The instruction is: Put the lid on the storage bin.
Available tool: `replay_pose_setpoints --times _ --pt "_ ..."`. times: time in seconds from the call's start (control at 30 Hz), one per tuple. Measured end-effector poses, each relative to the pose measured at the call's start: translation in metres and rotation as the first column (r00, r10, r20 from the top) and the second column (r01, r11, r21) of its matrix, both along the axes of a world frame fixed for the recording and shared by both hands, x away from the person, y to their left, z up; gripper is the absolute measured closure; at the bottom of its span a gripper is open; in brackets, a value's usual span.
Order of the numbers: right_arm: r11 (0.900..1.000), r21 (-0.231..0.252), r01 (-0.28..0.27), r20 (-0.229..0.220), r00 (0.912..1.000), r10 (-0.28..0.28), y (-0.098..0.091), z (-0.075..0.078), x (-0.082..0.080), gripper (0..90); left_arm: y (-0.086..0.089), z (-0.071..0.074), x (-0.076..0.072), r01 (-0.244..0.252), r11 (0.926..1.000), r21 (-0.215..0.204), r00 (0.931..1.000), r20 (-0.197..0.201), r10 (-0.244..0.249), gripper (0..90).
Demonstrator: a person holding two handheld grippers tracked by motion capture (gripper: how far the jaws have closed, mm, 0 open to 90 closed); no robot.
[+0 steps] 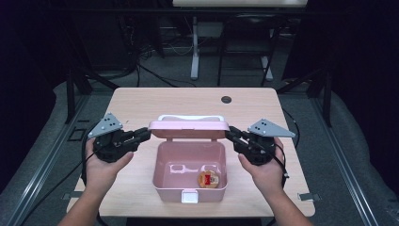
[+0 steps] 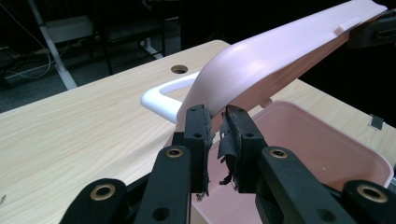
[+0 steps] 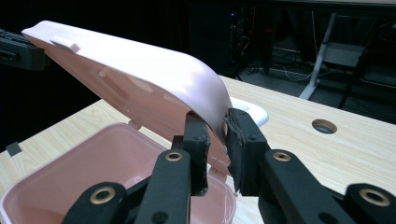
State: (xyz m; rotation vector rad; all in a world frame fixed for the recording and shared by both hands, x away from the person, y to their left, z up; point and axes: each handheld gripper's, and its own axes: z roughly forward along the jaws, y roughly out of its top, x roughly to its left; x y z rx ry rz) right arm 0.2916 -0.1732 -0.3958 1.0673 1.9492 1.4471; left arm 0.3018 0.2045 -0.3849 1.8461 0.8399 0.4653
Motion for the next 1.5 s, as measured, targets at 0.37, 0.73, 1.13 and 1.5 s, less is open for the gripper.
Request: replay_pose_setpoints --times 0.37,0.73,1.13,1.5 --pt "0.9999 0.000 -0.012 -0.005 0.9999 0.012 -0.001 -0.002 -0.006 77.5 0.003 -0.002 -0.005 0.013 0.9998 -0.012 0.9999 0.001 -0.013 78.3" --pt "0.9993 0.023 -0.031 0.005 0.9995 0.031 -0.003 -0.007 -0.014 70.7 0.000 -0.003 -0.012 0.020 0.9997 0.015 0.9997 0.012 -0.020 80.0" --pt "0.9986 0.016 -0.051 -0.040 0.9979 0.052 0.002 -0.021 -0.018 48.5 0.000 -0.007 -0.016 0.022 0.9997 0.009 0.9997 0.012 -0.022 80.3" --pt "0.9967 -0.014 -0.080 -0.038 0.9961 0.079 -0.002 -0.036 -0.022 40.5 0.001 -0.008 -0.020 0.025 0.9997 0.005 0.9996 0.011 -0.025 80.5"
